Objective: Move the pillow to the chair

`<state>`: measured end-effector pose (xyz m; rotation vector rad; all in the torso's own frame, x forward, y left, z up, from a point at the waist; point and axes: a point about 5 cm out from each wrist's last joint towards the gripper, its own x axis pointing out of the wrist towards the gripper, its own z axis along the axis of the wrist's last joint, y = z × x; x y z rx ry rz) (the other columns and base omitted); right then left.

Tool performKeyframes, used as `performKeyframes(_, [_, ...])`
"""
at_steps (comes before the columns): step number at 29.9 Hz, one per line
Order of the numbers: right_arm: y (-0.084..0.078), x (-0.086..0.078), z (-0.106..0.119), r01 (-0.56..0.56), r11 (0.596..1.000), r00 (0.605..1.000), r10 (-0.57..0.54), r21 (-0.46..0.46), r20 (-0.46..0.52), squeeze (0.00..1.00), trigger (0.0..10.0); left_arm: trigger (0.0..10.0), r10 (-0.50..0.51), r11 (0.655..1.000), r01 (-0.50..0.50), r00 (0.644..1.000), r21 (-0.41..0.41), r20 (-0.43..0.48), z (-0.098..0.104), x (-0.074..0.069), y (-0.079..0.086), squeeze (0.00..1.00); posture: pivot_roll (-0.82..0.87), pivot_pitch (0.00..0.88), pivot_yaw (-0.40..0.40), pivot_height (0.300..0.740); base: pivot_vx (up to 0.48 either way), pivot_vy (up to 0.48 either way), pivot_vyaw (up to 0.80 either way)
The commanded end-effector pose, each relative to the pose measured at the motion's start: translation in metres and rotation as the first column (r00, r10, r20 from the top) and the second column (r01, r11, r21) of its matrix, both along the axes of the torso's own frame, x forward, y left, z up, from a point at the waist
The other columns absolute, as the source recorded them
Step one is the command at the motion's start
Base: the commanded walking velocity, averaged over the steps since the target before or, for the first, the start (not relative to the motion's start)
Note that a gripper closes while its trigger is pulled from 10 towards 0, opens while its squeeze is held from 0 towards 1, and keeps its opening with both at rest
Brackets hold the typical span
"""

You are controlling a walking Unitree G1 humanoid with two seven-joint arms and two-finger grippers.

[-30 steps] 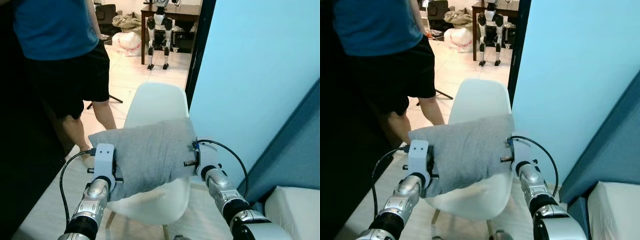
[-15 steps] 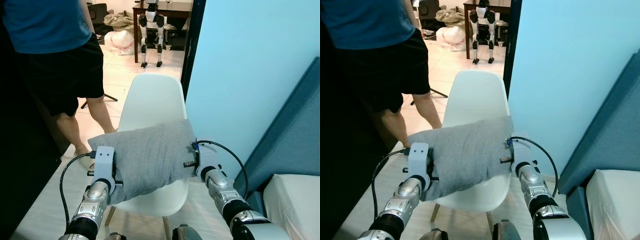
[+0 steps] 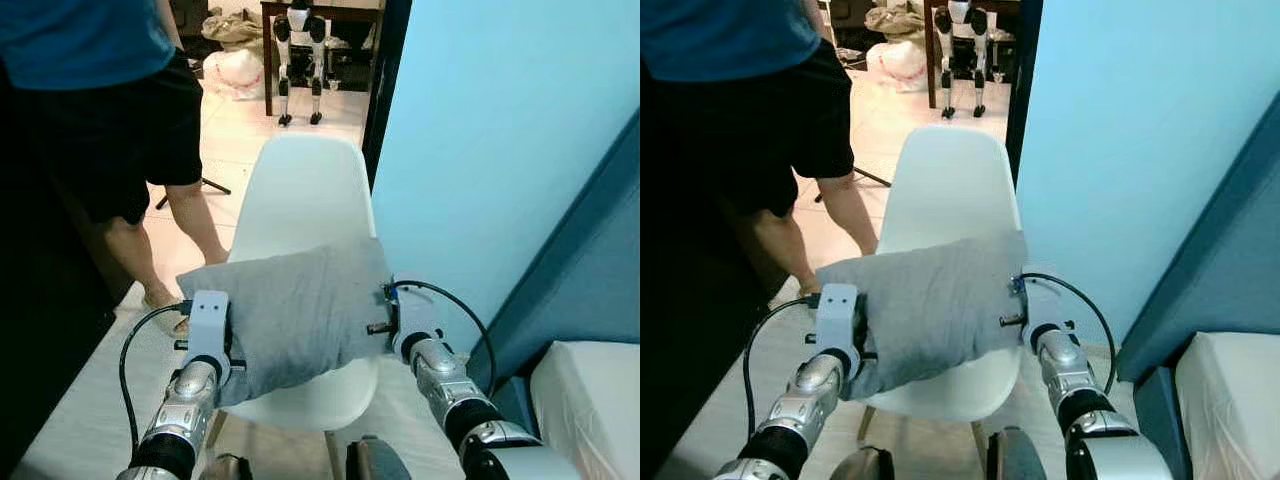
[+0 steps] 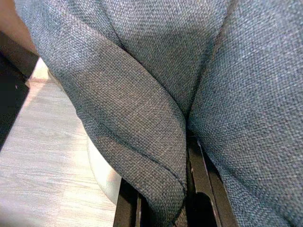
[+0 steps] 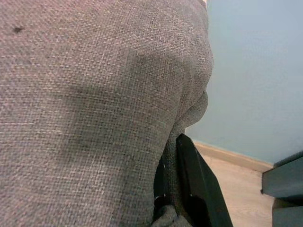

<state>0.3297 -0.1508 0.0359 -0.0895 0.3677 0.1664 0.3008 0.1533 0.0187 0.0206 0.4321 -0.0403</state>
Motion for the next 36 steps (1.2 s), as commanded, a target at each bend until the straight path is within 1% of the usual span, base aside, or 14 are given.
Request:
performKeyframes(1, [0.013, 0.001, 0.002, -0.057, 0.998, 0.998, 0.057, 0.001, 0.009, 0.0, 10.0, 10.0, -0.043, 0.999, 0.043, 0.998, 0.006, 0.041, 0.006, 0.004, -0.01, 0.0, -0.02, 0.0, -0.042, 0.622, 0.0, 0.0, 0.0])
performKeyframes(6, [0.014, 0.002, 0.002, -0.064, 0.998, 0.998, 0.064, 0.002, 0.008, 0.0, 10.0, 10.0, -0.043, 0.999, 0.043, 0.998, 0.011, 0.039, 0.006, 0.004, -0.007, 0.0, -0.01, 0.0, -0.044, 0.622, 0.0, 0.0, 0.0])
performKeyframes(10, [0.018, 0.0, 0.001, -0.074, 0.997, 0.997, 0.073, 0.016, 0.008, 0.0, 10.0, 10.0, -0.052, 0.998, 0.05, 0.998, 0.046, 0.041, 0.008, 0.007, -0.002, 0.0, 0.0, 0.0, -0.043, 0.607, 0.0, 0.0, 0.0])
performKeyframes(18, [0.023, -0.002, -0.001, -0.097, 0.995, 0.995, 0.098, 0.011, -0.002, 0.0, 10.0, 10.0, -0.077, 0.994, 0.074, 0.996, 0.081, 0.042, 0.011, 0.012, 0.002, 0.0, -0.01, 0.007, -0.039, 0.607, 0.0, 0.0, 0.0])
performKeyframes(20, [0.028, -0.002, -0.001, -0.136, 0.99, 0.991, 0.136, 0.02, -0.002, 0.0, 10.0, 10.0, -0.086, 0.988, 0.079, 0.995, 0.129, 0.048, 0.014, 0.014, 0.009, 0.0, -0.01, 0.02, -0.031, 0.607, 0.0, 0.0, 0.0])
performKeyframes(21, [0.028, -0.002, -0.001, -0.136, 0.99, 0.991, 0.136, 0.02, -0.002, 0.0, 10.0, 10.0, -0.086, 0.988, 0.079, 0.995, 0.129, 0.048, 0.014, 0.014, 0.009, 0.0, -0.01, 0.02, -0.031, 0.607, 0.0, 0.0, 0.0])
performKeyframes(22, [0.032, -0.001, 0.002, -0.153, 0.987, 0.988, 0.152, 0.047, 0.011, 0.0, 10.0, 10.0, -0.08, 0.986, 0.071, 0.995, 0.153, 0.052, 0.016, 0.016, 0.013, 0.0, -0.01, 0.022, -0.031, 0.607, 0.0, 0.0, 0.0])
performKeyframes(25, [0.032, -0.001, 0.002, -0.153, 0.987, 0.988, 0.152, 0.047, 0.011, 0.0, 10.0, 10.0, -0.08, 0.986, 0.071, 0.995, 0.153, 0.052, 0.016, 0.016, 0.013, 0.0, -0.01, 0.022, -0.031, 0.607, 0.0, 0.0, 0.0])
performKeyframes(26, [0.035, 0.0, 0.003, -0.163, 0.984, 0.987, 0.162, 0.067, 0.022, 0.0, 10.0, 10.0, -0.061, 0.979, 0.046, 0.996, 0.198, 0.069, 0.02, 0.019, 0.021, 0.0, -0.01, 0.022, -0.031, 0.607, 0.0, 0.0, 0.0])
performKeyframes(28, [0.039, 0.001, 0.007, -0.166, 0.98, 0.986, 0.162, 0.109, 0.045, 0.0, 10.0, 10.0, 0.0, 0.97, -0.027, 0.994, 0.243, 0.108, 0.032, 0.026, 0.039, 0.0, 0.0, 0.018, -0.034, 0.607, 0.0, 0.0, 0.0])
performKeyframes(30, [0.042, 0.001, 0.008, -0.174, 0.977, 0.984, 0.17, 0.124, 0.048, 0.0, 10.0, 10.0, 0.007, 0.962, -0.039, 0.993, 0.269, 0.122, 0.036, 0.028, 0.045, 0.0, 0.0, 0.014, -0.034, 0.607, 0.0, 0.0, 0.0])
performKeyframes(33, [0.046, 0.0, 0.007, -0.194, 0.971, 0.981, 0.189, 0.137, 0.049, 0.0, 10.0, 10.0, 0.007, 0.955, -0.046, 0.991, 0.292, 0.132, 0.038, 0.029, 0.049, 0.0, 0.0, 0.011, -0.033, 0.607, 0.0, 0.0, 0.0])
performKeyframes(35, [0.047, -0.001, 0.007, -0.2, 0.97, 0.98, 0.195, 0.137, 0.051, 0.0, 10.0, 10.0, 0.006, 0.956, -0.045, 0.991, 0.29, 0.133, 0.038, 0.029, 0.05, 0.0, 0.0, 0.009, -0.034, 0.607, 0.0, 0.0, 0.0])
performKeyframes(36, [0.048, -0.001, 0.007, -0.202, 0.969, 0.979, 0.196, 0.142, 0.055, 0.0, 10.0, 10.0, 0.003, 0.963, -0.038, 0.991, 0.267, 0.13, 0.037, 0.028, 0.048, 0.0, 0.0, 0.005, -0.033, 0.607, 0.0, 0.0, 0.0])
